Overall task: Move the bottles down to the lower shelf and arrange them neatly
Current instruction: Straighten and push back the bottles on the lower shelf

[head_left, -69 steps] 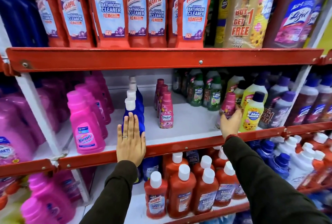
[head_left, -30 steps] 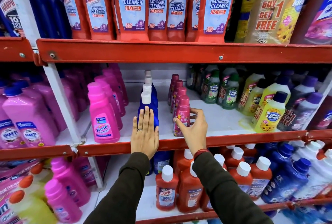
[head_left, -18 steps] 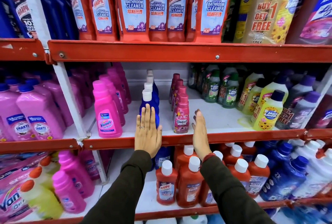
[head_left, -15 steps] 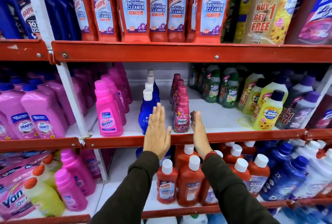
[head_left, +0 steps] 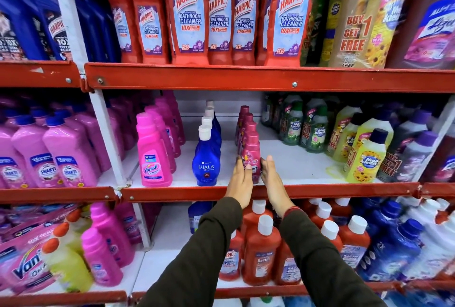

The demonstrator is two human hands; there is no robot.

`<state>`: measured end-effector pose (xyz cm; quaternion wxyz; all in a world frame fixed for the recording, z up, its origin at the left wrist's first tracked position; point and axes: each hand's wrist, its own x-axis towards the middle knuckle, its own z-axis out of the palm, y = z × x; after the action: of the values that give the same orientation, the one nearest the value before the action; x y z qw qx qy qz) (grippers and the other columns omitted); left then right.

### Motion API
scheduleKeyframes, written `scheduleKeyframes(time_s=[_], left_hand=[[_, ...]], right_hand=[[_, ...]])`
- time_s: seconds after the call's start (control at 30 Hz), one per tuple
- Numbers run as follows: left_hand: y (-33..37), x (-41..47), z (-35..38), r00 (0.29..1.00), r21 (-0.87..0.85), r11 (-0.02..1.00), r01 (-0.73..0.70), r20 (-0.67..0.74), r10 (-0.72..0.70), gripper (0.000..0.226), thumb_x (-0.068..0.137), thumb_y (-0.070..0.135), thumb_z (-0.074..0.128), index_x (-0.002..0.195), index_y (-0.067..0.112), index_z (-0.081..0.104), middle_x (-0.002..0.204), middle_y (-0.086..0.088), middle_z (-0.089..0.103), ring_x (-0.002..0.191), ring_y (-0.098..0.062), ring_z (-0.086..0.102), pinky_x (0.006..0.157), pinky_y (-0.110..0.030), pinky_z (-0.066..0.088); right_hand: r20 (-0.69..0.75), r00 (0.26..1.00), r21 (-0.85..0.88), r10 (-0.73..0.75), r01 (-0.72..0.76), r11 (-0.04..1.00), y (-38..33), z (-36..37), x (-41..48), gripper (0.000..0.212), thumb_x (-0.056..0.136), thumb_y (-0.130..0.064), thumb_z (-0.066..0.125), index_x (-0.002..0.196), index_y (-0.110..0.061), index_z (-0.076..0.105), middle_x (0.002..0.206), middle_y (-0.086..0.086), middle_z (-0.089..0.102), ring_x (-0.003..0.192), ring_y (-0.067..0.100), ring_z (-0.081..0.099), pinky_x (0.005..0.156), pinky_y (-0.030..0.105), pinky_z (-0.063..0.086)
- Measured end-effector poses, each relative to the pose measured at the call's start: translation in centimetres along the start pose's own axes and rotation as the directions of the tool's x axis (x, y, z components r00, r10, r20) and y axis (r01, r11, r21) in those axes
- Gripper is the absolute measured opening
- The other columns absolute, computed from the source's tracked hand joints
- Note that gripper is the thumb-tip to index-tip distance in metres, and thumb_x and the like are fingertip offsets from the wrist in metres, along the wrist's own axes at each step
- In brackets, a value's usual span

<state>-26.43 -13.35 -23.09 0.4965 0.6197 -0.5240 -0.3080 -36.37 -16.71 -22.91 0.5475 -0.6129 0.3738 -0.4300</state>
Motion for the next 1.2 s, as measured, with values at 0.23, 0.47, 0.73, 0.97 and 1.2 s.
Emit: scheduleKeyframes(time_s=[0.23, 0.47, 0.73, 0.97, 1.2], left_hand=[[-0.1, 0.1, -0.2, 1.0, -0.026, 1.0, -0.005, 0.021, 0.005, 0.059, 0.109, 0.04, 0.026, 0.162, 0.02, 0.01, 0.167, -0.004, 0.024, 0.153, -0.02, 0.027, 0.127, -0.043, 0.023], [-0.1, -0.5, -0.9, 0.999, -0.036, 0.998, -0.047, 0.015, 0.048, 0.061, 0.108, 0.044, 0.029, 0.162, 0.024, 0.007, 0.169, 0.0, 0.018, 0.155, -0.018, 0.018, 0.127, -0.037, 0.016], [-2.4, -4.0, -5.0, 0.829, 0.11, 0.946, -0.306, -0.458, 0.321, 0.05, 0.106, 0.032, 0.034, 0.155, 0.022, 0.034, 0.16, 0.009, 0.029, 0.146, 0.002, 0.025, 0.12, -0.018, 0.019], [-3.1, -2.4, -9.6, 0.948, -0.24, 0.971, -0.016, -0.313, -0.062, 0.054, 0.11, 0.034, 0.027, 0.16, 0.017, 0.018, 0.17, -0.001, 0.015, 0.155, -0.013, 0.014, 0.129, -0.039, 0.012], [-3.5, -1.2, -10.8, 0.967, -0.552, 0.821, 0.146, -0.094, -0.235, 0.063, 0.107, 0.051, 0.022, 0.151, 0.012, 0.043, 0.149, -0.014, 0.054, 0.139, -0.028, 0.05, 0.122, -0.048, 0.033]], right_hand=[[-0.035, 0.999, 0.007, 0.011, -0.011, 1.0, 0.3, 0.1, 0.2, 0.046, 0.1, -0.063, 0.025, 0.123, -0.043, 0.059, 0.115, -0.017, 0.066, 0.098, -0.018, 0.062, 0.082, 0.008, 0.042], [-0.133, 0.986, -0.132, -0.097, 0.079, 0.988, 0.0, 0.5, -0.8, 0.064, 0.102, -0.057, 0.033, 0.155, -0.021, 0.034, 0.16, 0.002, 0.038, 0.145, 0.014, 0.038, 0.113, 0.025, 0.026], [-0.271, 0.901, -0.132, -0.339, 0.314, 0.94, 0.1, 5.5, -2.6, 0.033, 0.105, -0.039, 0.039, 0.128, -0.025, 0.059, 0.127, -0.004, 0.056, 0.12, 0.0, 0.053, 0.109, 0.041, 0.045], [0.022, 0.999, 0.167, -0.034, 0.03, 0.985, -0.9, 10.5, -0.7, 0.037, 0.106, -0.05, 0.027, 0.128, -0.038, 0.055, 0.124, -0.027, 0.066, 0.11, -0.02, 0.058, 0.094, 0.005, 0.046], [0.011, 0.999, 0.186, 0.042, -0.043, 0.982, -0.3, 10.9, 0.1, 0.041, 0.104, -0.056, 0.024, 0.101, -0.041, 0.063, 0.083, -0.037, 0.072, 0.085, -0.023, 0.065, 0.067, -0.003, 0.046]])
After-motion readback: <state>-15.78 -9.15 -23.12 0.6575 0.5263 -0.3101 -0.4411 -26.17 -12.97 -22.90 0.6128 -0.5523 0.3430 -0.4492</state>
